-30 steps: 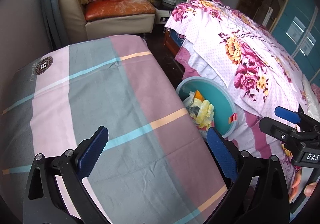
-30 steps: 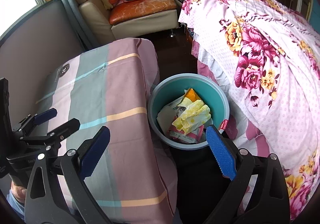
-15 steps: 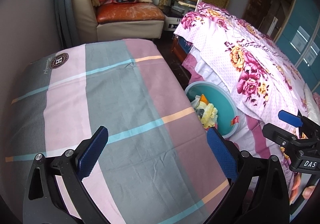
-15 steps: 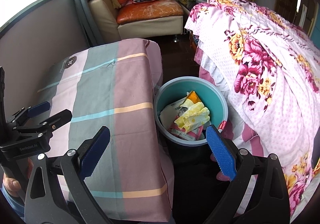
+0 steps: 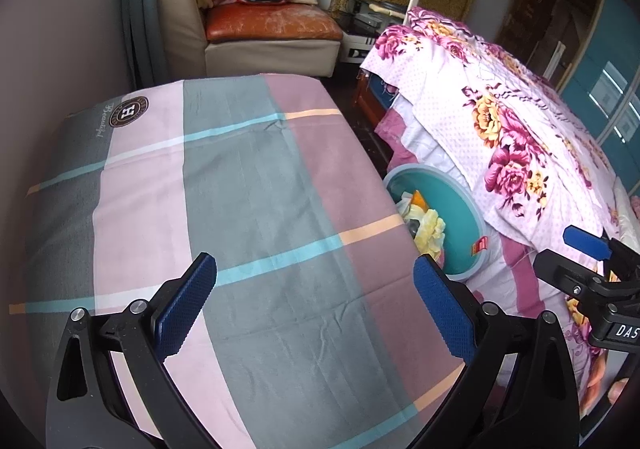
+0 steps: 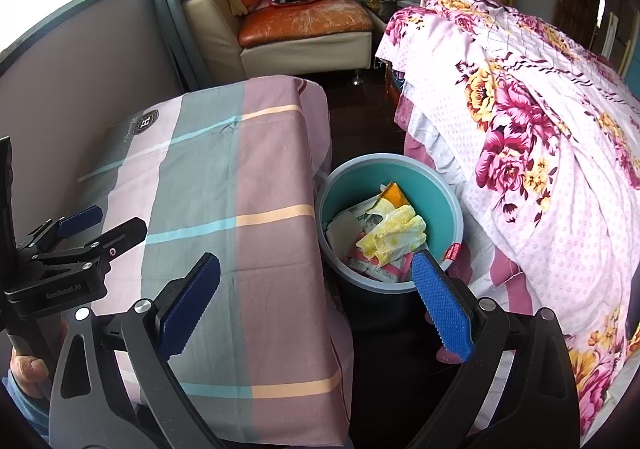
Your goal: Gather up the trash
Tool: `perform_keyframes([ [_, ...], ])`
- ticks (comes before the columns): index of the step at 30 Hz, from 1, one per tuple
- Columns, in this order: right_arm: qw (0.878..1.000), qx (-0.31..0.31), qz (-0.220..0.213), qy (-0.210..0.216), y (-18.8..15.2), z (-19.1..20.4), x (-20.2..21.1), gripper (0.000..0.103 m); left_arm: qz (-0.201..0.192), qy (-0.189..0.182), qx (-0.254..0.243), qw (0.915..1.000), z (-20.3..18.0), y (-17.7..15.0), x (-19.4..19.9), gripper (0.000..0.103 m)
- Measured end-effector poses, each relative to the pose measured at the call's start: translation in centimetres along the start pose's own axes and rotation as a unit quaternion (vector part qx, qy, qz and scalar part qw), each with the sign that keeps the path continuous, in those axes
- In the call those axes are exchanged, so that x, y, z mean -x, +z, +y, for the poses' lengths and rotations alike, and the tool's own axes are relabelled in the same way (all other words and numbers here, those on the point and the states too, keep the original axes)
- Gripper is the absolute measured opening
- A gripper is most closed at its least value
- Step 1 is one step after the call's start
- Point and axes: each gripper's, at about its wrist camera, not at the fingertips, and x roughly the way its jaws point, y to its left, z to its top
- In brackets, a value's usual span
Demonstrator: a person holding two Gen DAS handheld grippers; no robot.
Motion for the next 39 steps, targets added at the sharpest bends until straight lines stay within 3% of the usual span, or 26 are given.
perform_keyframes([
  [39, 0.999, -0.027, 0.039, -0.007, -0.2, -2.0, -4.7, 0.093, 0.031, 0.028, -0.008, 0.9991, 0.3, -0.9, -4.1, 0.099],
])
